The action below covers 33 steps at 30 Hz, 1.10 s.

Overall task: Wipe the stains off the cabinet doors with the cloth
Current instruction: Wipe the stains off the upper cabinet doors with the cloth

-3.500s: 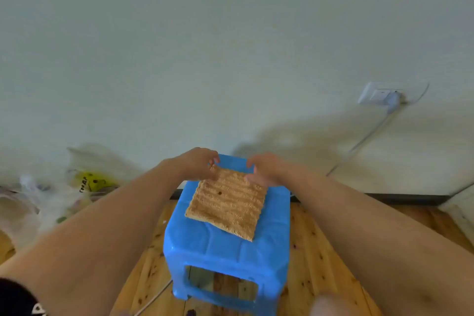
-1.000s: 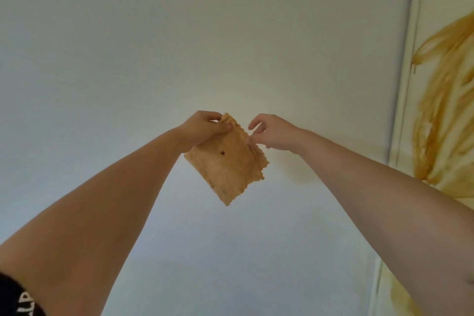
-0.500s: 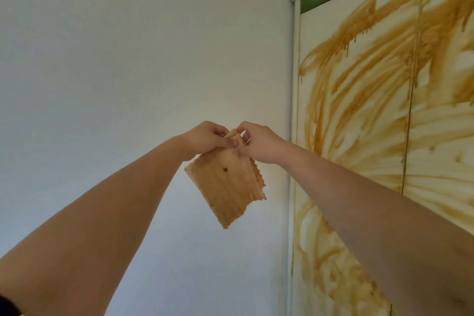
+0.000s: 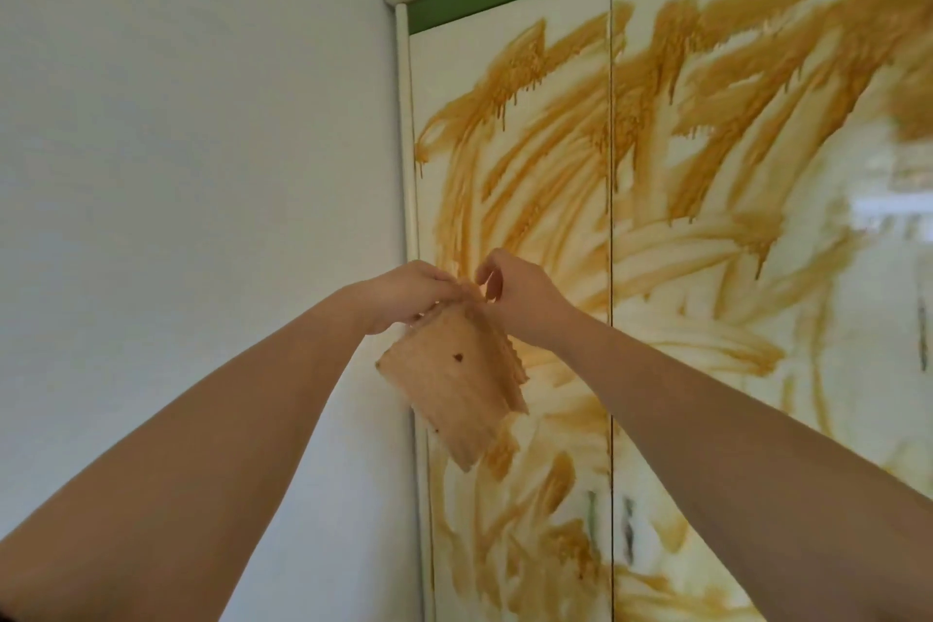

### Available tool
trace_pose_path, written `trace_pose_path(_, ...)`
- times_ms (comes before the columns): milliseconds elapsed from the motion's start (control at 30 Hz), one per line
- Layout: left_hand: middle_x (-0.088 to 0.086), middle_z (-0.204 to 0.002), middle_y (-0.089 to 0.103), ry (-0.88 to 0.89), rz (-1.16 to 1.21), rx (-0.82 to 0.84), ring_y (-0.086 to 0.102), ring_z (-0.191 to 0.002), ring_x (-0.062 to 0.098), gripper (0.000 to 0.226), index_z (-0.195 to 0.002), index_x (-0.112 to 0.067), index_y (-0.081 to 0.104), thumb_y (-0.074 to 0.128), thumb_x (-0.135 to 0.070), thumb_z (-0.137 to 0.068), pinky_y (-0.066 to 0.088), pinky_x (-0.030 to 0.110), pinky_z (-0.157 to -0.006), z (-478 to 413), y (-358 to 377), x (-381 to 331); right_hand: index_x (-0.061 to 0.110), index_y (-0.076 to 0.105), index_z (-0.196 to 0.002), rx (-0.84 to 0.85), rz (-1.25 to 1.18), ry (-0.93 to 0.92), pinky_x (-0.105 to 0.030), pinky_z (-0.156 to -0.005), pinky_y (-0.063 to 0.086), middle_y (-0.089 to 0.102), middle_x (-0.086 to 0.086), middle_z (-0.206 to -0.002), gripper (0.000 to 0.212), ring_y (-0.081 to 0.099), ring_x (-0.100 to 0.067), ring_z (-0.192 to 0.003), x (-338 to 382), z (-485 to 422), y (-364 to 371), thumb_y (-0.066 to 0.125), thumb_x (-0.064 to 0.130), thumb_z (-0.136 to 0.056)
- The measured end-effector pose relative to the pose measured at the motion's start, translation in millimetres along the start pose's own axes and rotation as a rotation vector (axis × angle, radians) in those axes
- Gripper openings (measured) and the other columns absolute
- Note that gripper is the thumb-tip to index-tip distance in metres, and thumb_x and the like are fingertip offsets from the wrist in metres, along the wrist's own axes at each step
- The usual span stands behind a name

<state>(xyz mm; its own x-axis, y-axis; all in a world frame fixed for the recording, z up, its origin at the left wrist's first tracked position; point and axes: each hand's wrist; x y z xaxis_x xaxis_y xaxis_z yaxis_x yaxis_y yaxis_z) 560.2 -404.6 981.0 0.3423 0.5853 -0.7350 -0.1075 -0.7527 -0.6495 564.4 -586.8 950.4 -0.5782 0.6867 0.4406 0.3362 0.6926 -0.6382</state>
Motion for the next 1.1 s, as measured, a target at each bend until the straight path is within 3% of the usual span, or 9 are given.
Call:
trace_pose_path(67, 0.002, -0.081, 0.066, 0.017, 0.013, 0.038, 0.059, -0.071, 0.014, 0.028, -0.093, -0.013, 0.076, 0.062, -0.036, -0.099, 0.049, 0.029, -0.073, -25, 6, -5, 0.018, 0.059, -0.099, 0.002, 0.019, 0.039, -0.04, -0.071, 0.052, 0.063, -0.001, -0.091, 0.023, 0.057, -0.019, -0.078, -14, -6, -8, 0.078, 0.019, -0.085)
trace_pose_path(200, -0.003, -0.066, 0.053, 0.073, 0.003, 0.042, 0.048, -0.066, 0.017, 0.031, -0.075, -0.018, 0.065, 0.062, -0.037, -0.099, 0.042, 0.032, -0.071, -71, 22, -13, 0.018, 0.06, -0.095, -0.04, 0.062, 0.114, -0.029, -0.061, 0.045, 0.06, 0.003, -0.084, 0.017, 0.054, -0.014, -0.071, -36, -12, -23, 0.075, 0.016, -0.086)
trace_pose_path(300, 0.0, -0.084, 0.062, 0.124, 0.018, 0.009, 0.055, -0.076, 0.017, 0.013, -0.103, -0.023, 0.07, 0.061, -0.031, -0.1, 0.045, 0.03, -0.065, -96, 37, -18, 0.013, 0.06, -0.092, -0.06, 0.137, 0.154, -0.03, -0.06, 0.043, 0.06, 0.001, -0.079, 0.009, 0.055, -0.018, -0.071, -45, -10, -32, 0.069, 0.013, -0.09)
trace_pose_path(400, 0.005, -0.095, 0.064, 0.155, 0.089, 0.013, 0.058, -0.08, 0.02, 0.026, -0.125, -0.03, 0.06, 0.056, -0.021, -0.101, 0.05, 0.032, -0.064, -115, 49, -20, 0.014, 0.059, -0.094, -0.076, 0.195, 0.209, -0.03, -0.059, 0.042, 0.06, -0.001, -0.08, 0.007, 0.053, -0.018, -0.069, -54, -3, -47, 0.064, 0.011, -0.091)
trace_pose_path(600, 0.006, -0.139, 0.053, 0.173, 0.218, -0.133, 0.066, -0.098, 0.023, 0.032, -0.101, -0.012, 0.073, 0.043, -0.001, -0.101, 0.058, 0.03, -0.055, -145, 52, -10, 0.018, 0.063, -0.093, -0.293, 0.329, 0.43, -0.036, -0.063, 0.049, 0.058, 0.001, -0.072, 0.006, 0.053, -0.018, -0.063, -82, 18, -94, 0.063, 0.013, -0.091)
trace_pose_path(733, 0.023, -0.102, 0.071, 0.067, 0.376, -0.11, 0.075, -0.088, 0.034, 0.022, -0.11, 0.004, 0.068, 0.051, -0.004, -0.101, 0.064, 0.043, -0.077, -152, 55, -7, 0.011, 0.064, -0.088, -0.406, 0.328, 0.688, -0.034, -0.058, 0.053, 0.064, -0.006, -0.07, 0.01, 0.057, -0.021, -0.055, -91, 33, -120, 0.055, 0.01, -0.093)
trace_pose_path(867, 0.021, -0.092, 0.07, 0.061, 0.505, -0.023, 0.074, -0.078, 0.027, 0.02, -0.101, 0.004, 0.063, 0.047, -0.008, -0.101, 0.064, 0.03, -0.062, -156, 68, -15, -0.003, 0.057, -0.106, -0.563, -0.044, 0.945, -0.025, -0.034, 0.049, 0.068, -0.019, -0.067, 0.022, 0.058, -0.02, -0.032, -91, 39, -128, 0.036, -0.004, -0.1)
trace_pose_path(933, 0.018, -0.088, 0.071, 0.123, 0.423, -0.004, 0.074, -0.072, 0.02, 0.013, -0.101, 0.006, 0.065, 0.054, 0.0, -0.098, 0.061, 0.024, -0.057, -162, 80, -19, -0.009, 0.059, -0.111, -0.653, -0.207, 0.949, -0.03, -0.037, 0.055, 0.071, -0.025, -0.074, 0.029, 0.065, -0.027, -0.04, -96, 43, -132, 0.032, -0.007, -0.101)
trace_pose_path(1100, 0.026, -0.092, 0.073, 0.205, 0.431, -0.069, 0.075, -0.079, 0.031, 0.005, -0.094, 0.003, 0.066, 0.065, -0.001, -0.094, 0.064, 0.035, -0.07, -170, 106, -31, -0.011, 0.071, -0.106, -0.79, -0.358, 0.901, -0.032, -0.05, 0.059, 0.077, -0.021, -0.08, 0.033, 0.077, -0.033, -0.066, -112, 48, -144, 0.04, -0.009, -0.095)
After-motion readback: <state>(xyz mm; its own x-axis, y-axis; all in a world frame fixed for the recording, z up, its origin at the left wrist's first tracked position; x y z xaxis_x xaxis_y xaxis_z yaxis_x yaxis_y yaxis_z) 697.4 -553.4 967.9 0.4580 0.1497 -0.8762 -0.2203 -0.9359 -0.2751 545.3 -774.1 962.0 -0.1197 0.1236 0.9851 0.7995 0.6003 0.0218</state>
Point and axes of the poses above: each hand's wrist, its own z-axis away from the middle knuckle, its own y-axis out of the palm, x = y × z
